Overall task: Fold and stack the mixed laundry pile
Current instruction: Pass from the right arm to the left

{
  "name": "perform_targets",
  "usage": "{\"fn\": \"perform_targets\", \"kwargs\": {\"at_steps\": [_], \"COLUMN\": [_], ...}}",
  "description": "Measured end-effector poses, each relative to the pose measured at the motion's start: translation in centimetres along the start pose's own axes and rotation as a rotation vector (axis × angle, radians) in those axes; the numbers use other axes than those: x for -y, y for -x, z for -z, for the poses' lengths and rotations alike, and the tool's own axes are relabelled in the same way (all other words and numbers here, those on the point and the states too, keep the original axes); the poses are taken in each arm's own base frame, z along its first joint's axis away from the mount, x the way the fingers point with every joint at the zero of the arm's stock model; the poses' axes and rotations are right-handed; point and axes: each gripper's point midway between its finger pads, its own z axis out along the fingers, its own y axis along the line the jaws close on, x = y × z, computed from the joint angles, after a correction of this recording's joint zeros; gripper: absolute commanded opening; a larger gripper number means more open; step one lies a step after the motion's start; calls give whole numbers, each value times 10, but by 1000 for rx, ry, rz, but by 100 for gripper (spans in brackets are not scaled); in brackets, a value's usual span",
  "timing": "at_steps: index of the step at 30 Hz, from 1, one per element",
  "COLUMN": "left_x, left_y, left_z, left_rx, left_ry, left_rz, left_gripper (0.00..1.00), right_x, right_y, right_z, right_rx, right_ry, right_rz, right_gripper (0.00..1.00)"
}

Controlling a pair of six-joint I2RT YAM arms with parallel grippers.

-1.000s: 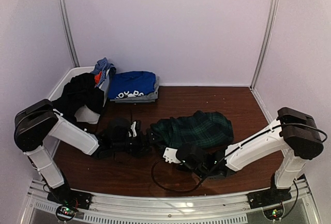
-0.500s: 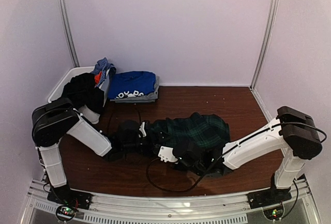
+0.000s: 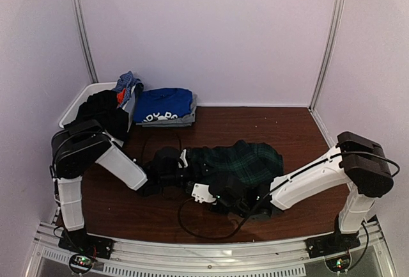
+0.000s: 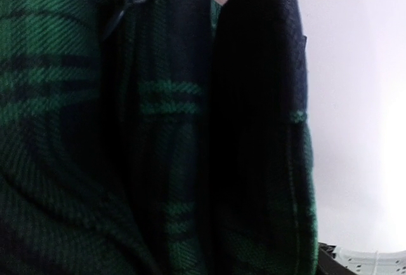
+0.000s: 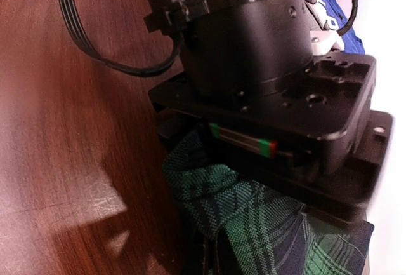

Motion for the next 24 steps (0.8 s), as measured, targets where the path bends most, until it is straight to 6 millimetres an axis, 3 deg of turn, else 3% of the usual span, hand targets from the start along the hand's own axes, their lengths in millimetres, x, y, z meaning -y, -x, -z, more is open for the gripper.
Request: {"fn": "perform_targets", "kwargs": {"at_steps": [1, 3, 8, 10, 13, 16, 18, 20, 22, 24], "left_x": [-2, -8, -12, -14, -16, -23, -28, -30, -32, -34], "left_y": [0, 0, -1, -1, 1, 2, 2, 5, 7, 9], "left_z": [-1, -4, -10, -10, -9, -5, -1, 4, 11, 15], "left_rx": [-6, -22, -63, -72, -79, -82, -85, -84, -85, -89], "left_ry": [2, 14, 17, 20, 21, 38, 68, 102, 142, 180], "left_rz": [-6, -12, -39, -44, -46, -50, -59, -81, -109, -139], "left_gripper": [50, 34, 5, 0, 0, 0, 0, 0, 0, 0], "right_x": [0, 0, 4, 14, 44, 92, 128, 157, 168, 164], "right_y": [0, 0, 3, 10, 23, 30, 15, -16, -52, -92], "right_z": [0, 1, 10, 24, 57, 89, 101, 104, 102, 98], "right_rx": [0, 2, 16, 41, 108, 189, 211, 194, 132, 31], "right_ry": [1, 1, 0, -6, -18, -10, -30, -49, -60, -57], "right_rz": [0, -1, -39, -90, -240, -510, -704, -902, -1061, -1198], "right_gripper": [0, 5, 53, 64, 74, 80, 81, 82, 83, 85]}}
